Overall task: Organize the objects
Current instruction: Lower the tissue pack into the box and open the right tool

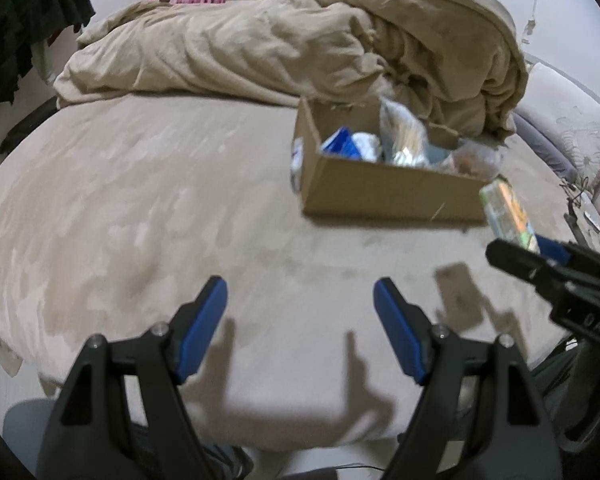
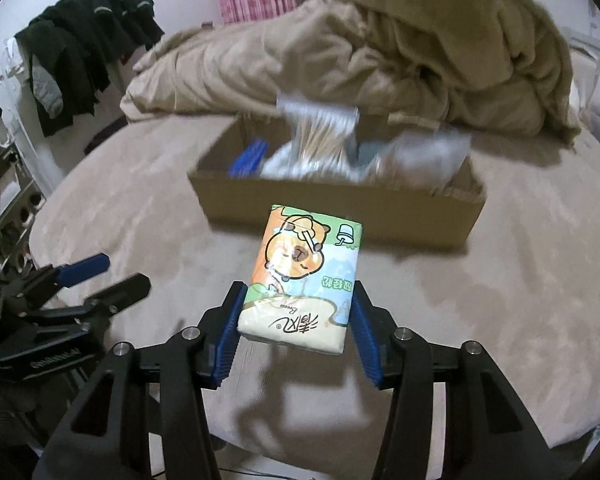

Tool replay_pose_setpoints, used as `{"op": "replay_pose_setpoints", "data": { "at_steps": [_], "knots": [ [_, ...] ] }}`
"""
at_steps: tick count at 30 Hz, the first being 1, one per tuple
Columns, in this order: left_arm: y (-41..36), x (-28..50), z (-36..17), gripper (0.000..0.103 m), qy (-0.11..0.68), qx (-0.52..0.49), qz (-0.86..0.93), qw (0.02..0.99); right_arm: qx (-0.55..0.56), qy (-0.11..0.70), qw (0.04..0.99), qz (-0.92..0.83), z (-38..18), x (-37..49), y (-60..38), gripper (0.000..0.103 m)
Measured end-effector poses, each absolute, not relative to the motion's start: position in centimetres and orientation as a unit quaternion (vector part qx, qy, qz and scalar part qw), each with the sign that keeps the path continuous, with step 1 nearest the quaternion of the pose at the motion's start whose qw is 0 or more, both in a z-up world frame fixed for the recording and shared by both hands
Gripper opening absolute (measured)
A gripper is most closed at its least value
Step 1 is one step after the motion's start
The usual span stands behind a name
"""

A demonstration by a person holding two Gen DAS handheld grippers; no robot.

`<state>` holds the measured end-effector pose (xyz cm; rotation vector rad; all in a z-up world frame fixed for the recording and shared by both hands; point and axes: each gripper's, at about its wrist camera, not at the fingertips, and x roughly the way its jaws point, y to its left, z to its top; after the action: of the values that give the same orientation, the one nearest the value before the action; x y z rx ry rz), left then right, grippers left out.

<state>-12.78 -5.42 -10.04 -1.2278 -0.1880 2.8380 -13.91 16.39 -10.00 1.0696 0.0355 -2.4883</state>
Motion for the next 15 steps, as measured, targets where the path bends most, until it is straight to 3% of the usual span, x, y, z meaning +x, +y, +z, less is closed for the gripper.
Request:
{"op": "replay_pose_setpoints", "data": {
  "at_steps": [7, 15],
  "knots": [
    [-4.2, -16.3, -7.7, 0.077, -0.048, -0.381, 0.922, 0.046, 0.352, 0.025, 0.213, -0.911, -6.5, -17.3, 16.7, 0.053],
    [-2.5, -21.9, -5.8, 0.077, -0.025, -0.367, 0.928, 0.058, 0.354, 0.036, 0.207, -0.911, -6.3, -23.2, 16.9, 0.053]
  ]
}}
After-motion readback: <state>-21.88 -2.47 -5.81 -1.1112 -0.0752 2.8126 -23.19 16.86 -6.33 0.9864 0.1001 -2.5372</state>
